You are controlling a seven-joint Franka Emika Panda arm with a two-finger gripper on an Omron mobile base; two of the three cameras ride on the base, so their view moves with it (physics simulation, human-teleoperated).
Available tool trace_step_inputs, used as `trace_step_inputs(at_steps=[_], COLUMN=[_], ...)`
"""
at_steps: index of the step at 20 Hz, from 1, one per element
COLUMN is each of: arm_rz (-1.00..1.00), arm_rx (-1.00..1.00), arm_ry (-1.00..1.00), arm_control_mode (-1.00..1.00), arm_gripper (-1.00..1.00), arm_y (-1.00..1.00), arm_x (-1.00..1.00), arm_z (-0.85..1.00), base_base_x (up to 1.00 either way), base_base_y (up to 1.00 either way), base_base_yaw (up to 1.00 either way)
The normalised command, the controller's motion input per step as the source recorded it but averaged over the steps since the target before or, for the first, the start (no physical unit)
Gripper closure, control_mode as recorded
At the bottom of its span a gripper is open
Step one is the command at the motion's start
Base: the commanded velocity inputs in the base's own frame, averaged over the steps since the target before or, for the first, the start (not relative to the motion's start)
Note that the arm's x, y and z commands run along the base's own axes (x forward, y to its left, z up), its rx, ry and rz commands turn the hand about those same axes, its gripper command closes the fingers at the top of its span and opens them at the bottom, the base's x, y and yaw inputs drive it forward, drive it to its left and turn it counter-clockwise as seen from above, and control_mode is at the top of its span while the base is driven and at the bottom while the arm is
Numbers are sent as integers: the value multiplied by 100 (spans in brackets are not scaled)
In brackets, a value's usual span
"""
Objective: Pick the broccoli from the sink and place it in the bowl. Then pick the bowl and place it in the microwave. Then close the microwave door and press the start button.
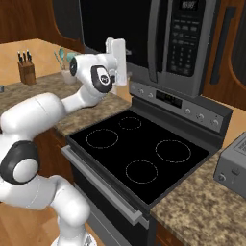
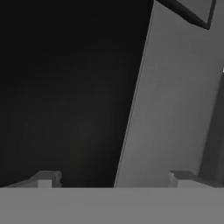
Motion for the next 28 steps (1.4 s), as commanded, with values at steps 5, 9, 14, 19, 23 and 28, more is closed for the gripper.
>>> trace_step_inputs(at_steps=[5,9,14,19,23,28], arm_rz=[0,2,0,1,19,25], arm_rx=[1,0,0,-8,-20,-37], arm_ry=[0,-9,0,19,24,22], arm_control_mode=[-100,-100,-100,-100,-100,-100], arm_gripper=[-100,-100,-100,-100,-100,-100], arm_y=[-35,-17,0,0,-11,-2], arm_x=[82,63,-75,-100,-100,-100], arm_z=[-4,-43,0,19,47,37], base_base_x=[0,0,0,0,0,0], base_base_y=[0,0,0,0,0,0], base_base_yaw=[0,0,0,0,0,0])
